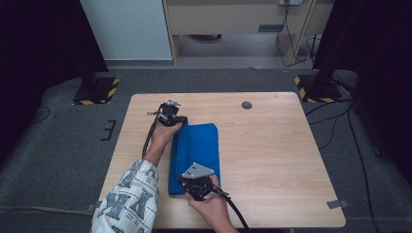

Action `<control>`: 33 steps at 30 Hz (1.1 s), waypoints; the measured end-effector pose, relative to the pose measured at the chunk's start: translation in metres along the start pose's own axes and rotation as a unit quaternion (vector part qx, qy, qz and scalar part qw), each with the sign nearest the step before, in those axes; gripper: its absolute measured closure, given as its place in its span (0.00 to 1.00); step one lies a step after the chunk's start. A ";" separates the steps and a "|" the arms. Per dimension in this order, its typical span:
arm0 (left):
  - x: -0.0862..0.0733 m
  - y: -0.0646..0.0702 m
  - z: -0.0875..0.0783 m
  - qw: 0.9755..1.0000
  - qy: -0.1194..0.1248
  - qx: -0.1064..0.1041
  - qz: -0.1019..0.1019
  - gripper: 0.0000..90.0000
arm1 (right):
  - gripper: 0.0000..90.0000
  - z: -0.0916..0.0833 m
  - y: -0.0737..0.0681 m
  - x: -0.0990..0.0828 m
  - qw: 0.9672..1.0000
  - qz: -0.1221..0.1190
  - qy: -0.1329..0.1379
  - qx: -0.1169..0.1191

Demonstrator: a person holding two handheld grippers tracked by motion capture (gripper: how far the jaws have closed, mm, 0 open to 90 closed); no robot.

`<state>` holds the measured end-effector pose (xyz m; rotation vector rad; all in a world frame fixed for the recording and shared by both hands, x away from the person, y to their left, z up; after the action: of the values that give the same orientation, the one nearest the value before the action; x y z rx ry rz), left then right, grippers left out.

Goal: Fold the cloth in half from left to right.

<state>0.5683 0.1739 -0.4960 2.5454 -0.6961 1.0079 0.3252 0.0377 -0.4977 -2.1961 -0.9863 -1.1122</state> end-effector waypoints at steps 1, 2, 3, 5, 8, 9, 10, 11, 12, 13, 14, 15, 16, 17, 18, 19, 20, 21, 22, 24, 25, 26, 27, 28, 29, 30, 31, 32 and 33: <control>0.000 0.001 0.001 1.000 0.001 -0.001 -0.001 0.97 | 0.97 -0.001 0.001 -0.001 1.000 0.001 0.000 -0.002; 0.000 0.002 0.003 1.000 0.000 -0.002 0.000 0.97 | 0.97 -0.002 0.002 -0.002 1.000 0.001 -0.001 -0.002; 0.000 0.004 0.004 1.000 -0.002 -0.002 0.001 0.97 | 0.97 -0.002 0.003 -0.003 1.000 0.003 -0.003 -0.003; 0.001 0.006 0.006 1.000 -0.001 -0.005 0.002 0.97 | 0.97 -0.003 0.005 -0.006 1.000 0.003 -0.004 -0.004; 0.003 0.011 0.009 1.000 -0.007 -0.008 0.008 0.97 | 0.97 -0.005 0.008 -0.010 1.000 0.005 -0.006 -0.006; 0.004 0.013 0.009 1.000 -0.007 -0.008 0.011 0.97 | 0.97 -0.006 0.008 -0.012 1.000 0.008 -0.006 -0.006; 0.006 0.015 0.009 1.000 -0.007 -0.009 0.013 0.97 | 0.97 -0.006 0.009 -0.013 1.000 0.010 -0.006 -0.006; 0.008 0.017 0.010 1.000 -0.005 -0.011 0.015 0.97 | 0.97 -0.007 0.010 -0.014 1.000 0.012 -0.006 -0.007; 0.009 0.020 0.010 1.000 -0.006 -0.011 0.019 0.97 | 0.97 -0.008 0.011 -0.015 1.000 0.011 -0.007 -0.007; 0.011 0.022 0.011 1.000 -0.006 -0.011 0.023 0.97 | 0.97 -0.009 0.012 -0.016 1.000 0.014 -0.006 -0.008; 0.012 0.023 0.012 1.000 -0.006 -0.011 0.024 0.97 | 0.97 -0.010 0.012 -0.017 1.000 0.013 -0.007 -0.009; 0.014 0.024 0.013 1.000 -0.005 -0.012 0.024 0.97 | 0.97 -0.013 0.014 -0.018 1.000 0.015 -0.006 -0.012; 0.015 0.025 0.013 1.000 -0.005 -0.014 0.024 0.97 | 0.97 -0.013 0.014 -0.018 1.000 0.015 -0.006 -0.012; 0.016 0.027 0.014 1.000 -0.004 -0.016 0.025 0.97 | 0.97 -0.014 0.015 -0.018 1.000 0.017 -0.006 -0.013; 0.017 0.028 0.014 1.000 -0.003 -0.017 0.025 0.97 | 0.97 -0.015 0.017 -0.019 1.000 0.018 -0.006 -0.013; 0.018 0.030 0.015 0.999 -0.004 -0.018 0.026 0.97 | 0.97 -0.017 0.017 -0.019 1.000 0.020 -0.005 -0.014; 0.018 0.031 0.016 0.999 -0.006 -0.019 0.028 0.97 | 0.97 -0.018 0.018 -0.019 1.000 0.021 -0.005 -0.014; 0.017 0.031 0.017 0.999 -0.008 -0.018 0.029 0.97 | 0.97 -0.019 0.019 -0.020 1.000 0.020 -0.005 -0.014; 0.017 0.032 0.018 0.999 -0.010 -0.018 0.027 0.97 | 0.97 -0.020 0.019 -0.020 1.000 0.021 -0.005 -0.014; 0.015 0.033 0.021 0.999 -0.013 -0.019 0.026 0.97 | 0.97 -0.021 0.019 -0.020 1.000 0.021 -0.004 -0.014; 0.015 0.034 0.022 0.999 -0.013 -0.020 0.026 0.97 | 0.97 -0.022 0.019 -0.021 1.000 0.022 -0.004 -0.014; 0.015 0.034 0.022 0.999 -0.014 -0.020 0.027 0.97 | 0.97 -0.022 0.019 -0.021 1.000 0.023 -0.004 -0.015; 0.016 0.035 0.023 0.999 -0.012 -0.021 0.027 0.97 | 0.97 -0.022 0.019 -0.021 1.000 0.023 -0.004 -0.014; 0.016 0.036 0.024 0.999 -0.012 -0.021 0.027 0.97 | 0.97 -0.023 0.019 -0.022 1.000 0.023 -0.004 -0.014; 0.016 0.037 0.024 0.999 -0.012 -0.021 0.027 0.97 | 0.97 -0.023 0.020 -0.023 1.000 0.023 -0.005 -0.014; 0.017 0.038 0.024 0.999 -0.010 -0.021 0.026 0.97 | 0.97 -0.023 0.021 -0.023 1.000 0.025 -0.006 -0.014; 0.017 0.039 0.025 0.999 -0.009 -0.020 0.026 0.97 | 0.97 -0.024 0.022 -0.024 1.000 0.027 -0.006 -0.015; 0.018 0.039 0.025 0.999 -0.011 -0.020 0.027 0.97 | 0.97 -0.024 0.024 -0.025 0.999 0.028 -0.006 -0.017; 0.018 0.040 0.026 0.999 -0.010 -0.019 0.027 0.97 | 0.97 -0.024 0.025 -0.025 0.999 0.031 -0.007 -0.019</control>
<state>0.5721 0.1235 -0.4971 2.5197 -0.7875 0.9774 0.3226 -0.0044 -0.5076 -2.2506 -0.9050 -1.0973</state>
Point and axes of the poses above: each handheld gripper's, and its own axes: z roughly forward along the jaws, x roughly out of its top, y roughly to its right, the point moved 2 cm from there along z, roughly forward along the jaws, and after that the axes turned 2 degrees about -y, right-handed, at the moved point
